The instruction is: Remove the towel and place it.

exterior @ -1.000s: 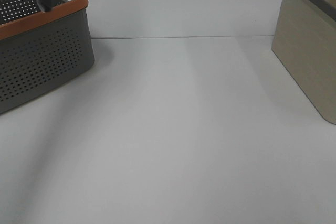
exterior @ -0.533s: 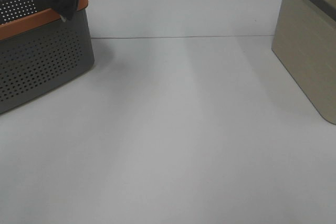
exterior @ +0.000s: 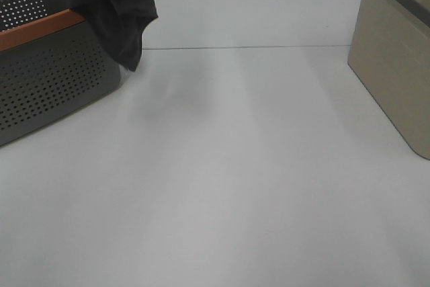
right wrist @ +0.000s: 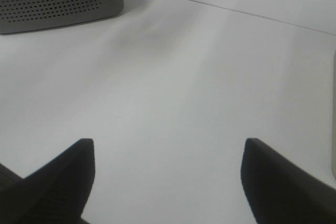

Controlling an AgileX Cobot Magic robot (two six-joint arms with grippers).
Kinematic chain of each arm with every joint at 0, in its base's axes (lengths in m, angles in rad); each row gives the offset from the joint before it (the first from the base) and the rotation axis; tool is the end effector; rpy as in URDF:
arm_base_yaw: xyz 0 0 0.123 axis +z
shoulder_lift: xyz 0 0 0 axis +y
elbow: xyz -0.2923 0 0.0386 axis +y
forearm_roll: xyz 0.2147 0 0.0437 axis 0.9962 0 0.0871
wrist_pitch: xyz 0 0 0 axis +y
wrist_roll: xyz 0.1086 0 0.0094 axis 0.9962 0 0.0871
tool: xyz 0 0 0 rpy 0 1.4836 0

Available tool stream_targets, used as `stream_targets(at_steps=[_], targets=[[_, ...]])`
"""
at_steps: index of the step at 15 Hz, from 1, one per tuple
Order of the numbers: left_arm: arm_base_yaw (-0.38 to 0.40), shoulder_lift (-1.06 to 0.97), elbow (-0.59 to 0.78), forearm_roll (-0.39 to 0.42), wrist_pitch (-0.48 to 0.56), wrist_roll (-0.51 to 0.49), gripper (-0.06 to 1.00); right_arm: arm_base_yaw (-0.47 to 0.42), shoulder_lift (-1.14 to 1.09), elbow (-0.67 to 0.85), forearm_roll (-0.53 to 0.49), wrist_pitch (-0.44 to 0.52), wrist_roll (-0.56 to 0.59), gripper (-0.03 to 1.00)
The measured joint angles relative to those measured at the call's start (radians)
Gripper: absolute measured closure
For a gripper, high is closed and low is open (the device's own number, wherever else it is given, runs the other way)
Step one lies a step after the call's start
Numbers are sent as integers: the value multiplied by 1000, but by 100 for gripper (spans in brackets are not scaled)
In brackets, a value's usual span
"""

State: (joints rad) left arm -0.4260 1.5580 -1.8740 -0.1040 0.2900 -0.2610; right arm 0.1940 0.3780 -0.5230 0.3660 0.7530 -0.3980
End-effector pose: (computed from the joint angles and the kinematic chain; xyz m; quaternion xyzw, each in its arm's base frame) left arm 0.3024 -0.1408 0.5364 0.0328 0.6646 -0.2952 0.6856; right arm 0.0361 0.0343 0.2915 -0.1980 0.8292 0.1231 0.5080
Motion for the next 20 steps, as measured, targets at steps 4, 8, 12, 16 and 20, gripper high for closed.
stream_targets(at_steps=[4,8,12,16,20], targets=[[65,82,0,-884,375,898,94,0,170,0,235,-124,-253,21],[41,152,0,-819,398,951,94,0,265,0,405,-176,-506,21],[-32,190,38,-657,359,885,94,0,380,0,614,-208,-778,22],[-61,194,124,-559,286,789,94,0,515,0,790,-211,-974,23],[-107,194,126,-480,198,685,94,0,604,0,896,-211,-1106,24]])
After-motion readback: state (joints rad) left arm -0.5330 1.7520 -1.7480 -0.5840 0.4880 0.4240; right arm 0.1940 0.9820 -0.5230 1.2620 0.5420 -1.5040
